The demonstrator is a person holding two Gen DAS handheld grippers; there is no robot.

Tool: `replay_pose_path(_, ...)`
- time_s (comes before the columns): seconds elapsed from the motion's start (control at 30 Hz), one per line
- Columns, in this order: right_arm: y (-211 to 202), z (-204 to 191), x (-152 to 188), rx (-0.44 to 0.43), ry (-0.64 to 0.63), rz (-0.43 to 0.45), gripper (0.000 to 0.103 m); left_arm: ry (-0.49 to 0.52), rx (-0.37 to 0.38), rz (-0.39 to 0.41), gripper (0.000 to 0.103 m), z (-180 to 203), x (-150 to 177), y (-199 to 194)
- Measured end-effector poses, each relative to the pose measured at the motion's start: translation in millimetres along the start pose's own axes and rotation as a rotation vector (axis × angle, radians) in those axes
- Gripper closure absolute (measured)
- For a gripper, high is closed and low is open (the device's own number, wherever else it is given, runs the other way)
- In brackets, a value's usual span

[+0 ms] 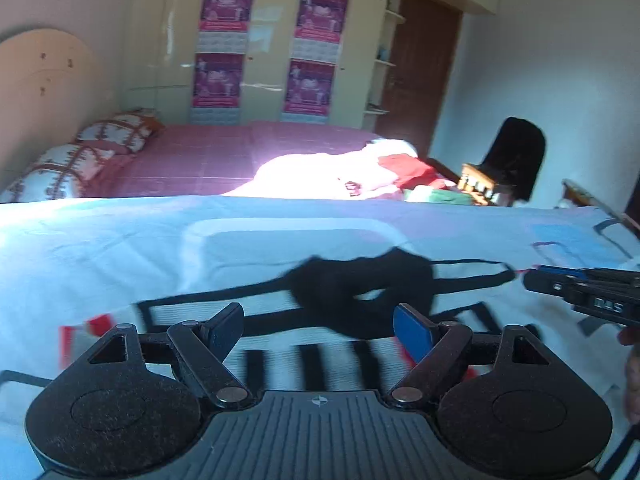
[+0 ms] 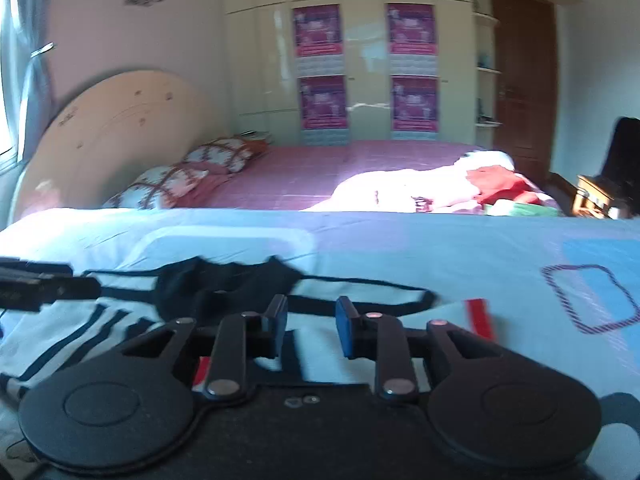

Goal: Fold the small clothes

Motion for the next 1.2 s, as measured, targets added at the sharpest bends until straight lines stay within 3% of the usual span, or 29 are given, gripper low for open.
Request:
replay_pose_path(0.07,1,31,5,0.070,0.010,-0.028,0.084,0.012,0.077,-0.026,0.022,48,8,18)
replay_pose_path(0.13,4,54,14,0.078,0.015,-0.050,0.086,0.046,0.137,-0.054,0.043,92,19,33)
replay_pose_path(0.2,11,65,23,0.058,0.005,-0.071,0.086,0.044,0.189,-0.084,0.045,124,28,47)
replay_pose_path(0.33,27,66,29,-0.016,-0.031,-0.061,0.086,0.084,0.185,-0.108,0.044,163,42,73)
replay_pose_path(0.4,37,62,32,-0.032,-0.087,-0.065,0.086,0.091,0.143,-0.153,0.044,163,52,90)
replay_pose_path(0.5,55,69,38,0.013,-0.135,-0.097,0.091,0.120,0.097,-0.148,0.044,167,55,93)
replay_pose_path(0.6,49,86,28,-0.002,-0.035,-0.056,0.078,0.102,0.057,-0.134,0.044,167,48,88)
replay_pose_path(0.63,51,92,30,-0.024,0.013,-0.070,0.067,0.081,0.057,-0.134,0.044,164,48,88)
replay_pose_path(0.67,56,95,33,-0.076,0.071,-0.095,0.062,0.060,0.059,-0.124,0.044,162,48,87)
replay_pose_path(0.77,63,100,40,-0.173,0.180,-0.114,0.069,0.030,0.010,-0.074,0.044,154,43,80)
replay_pose_path(0.83,64,99,40,-0.220,0.195,-0.112,0.086,0.016,-0.052,-0.035,0.044,144,40,74)
replay_pose_path(0.93,64,99,41,-0.181,0.126,-0.114,0.093,0.012,-0.125,-0.083,0.044,130,43,86)
replay_pose_path(1.03,63,102,39,-0.101,0.054,-0.111,0.094,0.066,-0.159,-0.098,0.038,131,44,92)
replay_pose_path(1.1,62,100,38,-0.088,0.014,-0.123,0.093,0.031,-0.160,-0.108,0.034,125,42,94)
replay_pose_path(1.2,42,98,31,-0.114,-0.009,-0.105,0.085,0.018,-0.145,-0.108,0.032,122,40,92)
Point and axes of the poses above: each gripper's, at about its wrist camera, not at the fingertips, and y roughly the way its jaws point, z to its right, x to its underside, the point moved 10 cm from there along y, roughly the way its jaws point, and after that the axes turned 7 degrees about -y, right-handed, at the moved point
